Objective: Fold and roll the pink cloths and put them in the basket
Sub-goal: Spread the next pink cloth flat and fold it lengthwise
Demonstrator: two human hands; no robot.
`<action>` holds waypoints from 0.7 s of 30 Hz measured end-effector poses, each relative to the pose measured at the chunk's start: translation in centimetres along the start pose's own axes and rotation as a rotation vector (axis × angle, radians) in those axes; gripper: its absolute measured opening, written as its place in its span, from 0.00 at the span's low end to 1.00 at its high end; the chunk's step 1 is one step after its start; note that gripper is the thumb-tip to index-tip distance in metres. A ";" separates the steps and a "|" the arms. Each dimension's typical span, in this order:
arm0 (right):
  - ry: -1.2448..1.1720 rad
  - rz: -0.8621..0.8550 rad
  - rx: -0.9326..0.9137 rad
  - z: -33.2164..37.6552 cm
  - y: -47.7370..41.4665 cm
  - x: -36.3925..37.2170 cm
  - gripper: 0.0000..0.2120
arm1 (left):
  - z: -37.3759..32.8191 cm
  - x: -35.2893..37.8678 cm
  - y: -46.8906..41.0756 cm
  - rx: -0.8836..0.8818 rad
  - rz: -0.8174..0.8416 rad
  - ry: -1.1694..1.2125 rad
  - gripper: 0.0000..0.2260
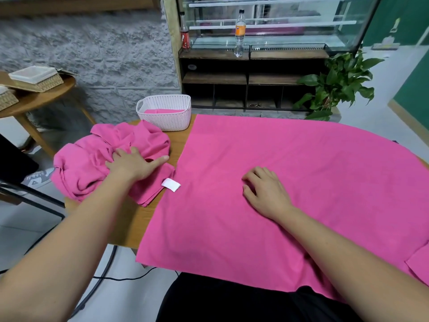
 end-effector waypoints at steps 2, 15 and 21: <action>-0.002 -0.003 0.000 0.0 0.0 0.0 0.11 | -0.6 0.6 0.5 -0.006 -0.044 -0.006 0.65; 0.010 0.002 0.000 0.1 0.0 0.0 0.11 | -0.1 -0.5 -1.2 0.277 -0.268 -0.050 0.16; 0.015 0.004 0.003 0.1 0.0 0.0 0.10 | 0.8 -0.8 -0.6 0.519 -0.373 0.135 0.16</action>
Point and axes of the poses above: each hand's wrist, its own y-axis away from the middle knuckle, its own x-axis out of the palm, z = x × y, the point moved 8 cm from there along -y, towards the middle knuckle, and after that the axes turned 7 degrees about -y, right-handed, at the moved point
